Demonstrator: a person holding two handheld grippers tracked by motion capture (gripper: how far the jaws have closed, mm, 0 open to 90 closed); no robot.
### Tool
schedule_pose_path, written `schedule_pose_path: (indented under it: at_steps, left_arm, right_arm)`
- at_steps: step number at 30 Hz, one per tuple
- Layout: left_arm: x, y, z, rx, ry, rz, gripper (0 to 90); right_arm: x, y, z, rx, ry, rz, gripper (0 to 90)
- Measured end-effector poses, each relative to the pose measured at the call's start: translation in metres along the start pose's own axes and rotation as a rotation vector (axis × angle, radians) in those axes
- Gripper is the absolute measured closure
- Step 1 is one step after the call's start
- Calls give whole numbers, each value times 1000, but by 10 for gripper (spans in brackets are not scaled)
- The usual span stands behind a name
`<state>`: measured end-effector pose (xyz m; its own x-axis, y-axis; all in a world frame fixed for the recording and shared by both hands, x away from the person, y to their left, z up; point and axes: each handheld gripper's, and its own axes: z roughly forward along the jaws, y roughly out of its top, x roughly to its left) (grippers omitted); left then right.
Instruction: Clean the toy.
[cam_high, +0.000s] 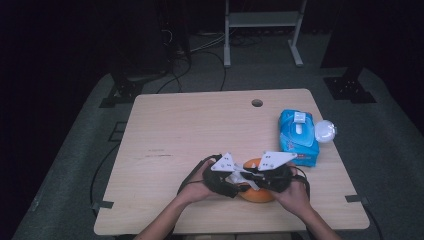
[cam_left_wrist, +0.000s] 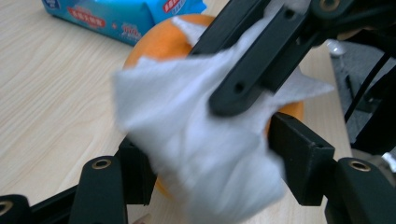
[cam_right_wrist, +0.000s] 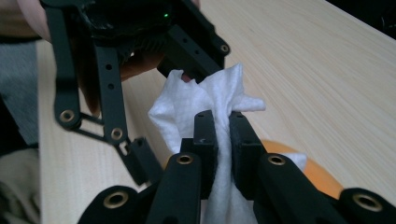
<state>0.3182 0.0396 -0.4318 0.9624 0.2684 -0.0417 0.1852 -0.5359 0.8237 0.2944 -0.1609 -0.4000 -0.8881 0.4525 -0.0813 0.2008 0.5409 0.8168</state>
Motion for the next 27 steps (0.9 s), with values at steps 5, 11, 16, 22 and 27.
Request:
schedule_pose_path:
  at_steps: [5,11,16,22,27]
  left_arm:
    - [6,-6,0,-17,-10,-40,378]
    - [11,-11,0,-10,-15,-49,372]
    - [14,-10,-1,-28,-50,-78,267]
    - [10,-6,1,-22,-32,-78,316]
    - [0,1,2,16,18,-3,370]
  right_arm:
    - [-23,-11,-14,-37,-34,77,824]
    - [-43,-33,-31,-32,-68,169,824]
    - [-42,-47,-37,-40,-56,208,824]
    - [-38,-45,-31,-21,-53,195,824]
    - [-31,-29,-29,-35,-36,153,825]
